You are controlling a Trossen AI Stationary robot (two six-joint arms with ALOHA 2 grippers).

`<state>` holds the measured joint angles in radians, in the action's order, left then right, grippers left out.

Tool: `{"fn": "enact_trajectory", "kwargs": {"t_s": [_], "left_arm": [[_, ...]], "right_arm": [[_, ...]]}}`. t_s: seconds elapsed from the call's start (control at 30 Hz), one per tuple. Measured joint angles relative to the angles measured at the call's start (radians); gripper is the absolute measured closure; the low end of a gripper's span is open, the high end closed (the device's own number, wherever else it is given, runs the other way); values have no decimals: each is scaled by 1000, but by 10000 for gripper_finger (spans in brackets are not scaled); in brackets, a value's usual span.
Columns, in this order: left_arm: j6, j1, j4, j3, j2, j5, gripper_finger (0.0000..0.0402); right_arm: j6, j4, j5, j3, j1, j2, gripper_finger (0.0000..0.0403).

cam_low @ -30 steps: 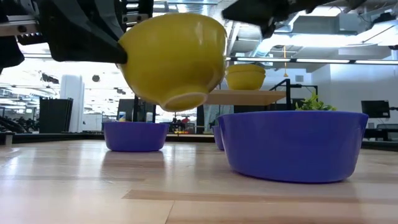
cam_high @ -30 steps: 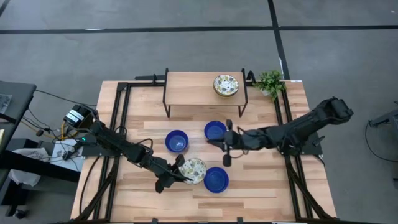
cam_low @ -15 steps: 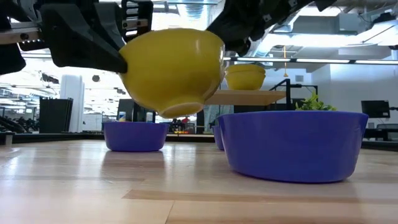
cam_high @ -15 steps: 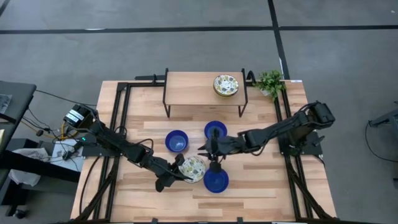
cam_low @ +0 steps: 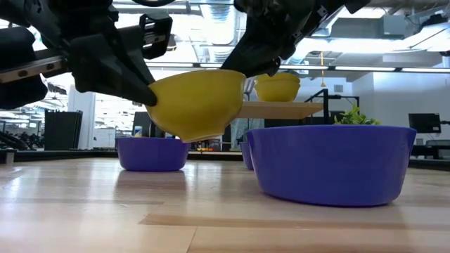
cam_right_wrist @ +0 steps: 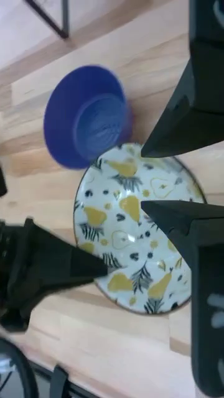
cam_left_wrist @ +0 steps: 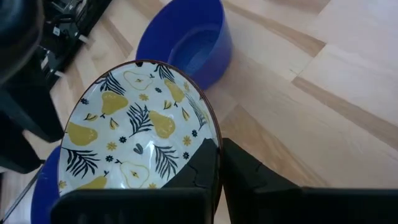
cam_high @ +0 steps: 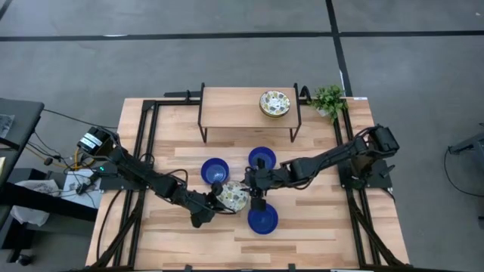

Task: Pick & Place Mini bowls
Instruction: Stack the white patterned bowl on top of the white patterned bowl on the shelf

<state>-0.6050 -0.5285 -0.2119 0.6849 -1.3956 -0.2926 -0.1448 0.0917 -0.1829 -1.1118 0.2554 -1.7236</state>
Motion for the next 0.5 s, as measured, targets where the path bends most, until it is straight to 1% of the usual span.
{"fn": "enact_trajectory", "kwargs": {"t_s": [0.23,0.5], "left_arm": [[-1,0,2,0,0,-49,391],[-1,0,3,0,0,-55,391]], "right_arm": [[-40,62,0,-1,-24,1,290],[-42,70,2,-1,-35,1,290]]}}
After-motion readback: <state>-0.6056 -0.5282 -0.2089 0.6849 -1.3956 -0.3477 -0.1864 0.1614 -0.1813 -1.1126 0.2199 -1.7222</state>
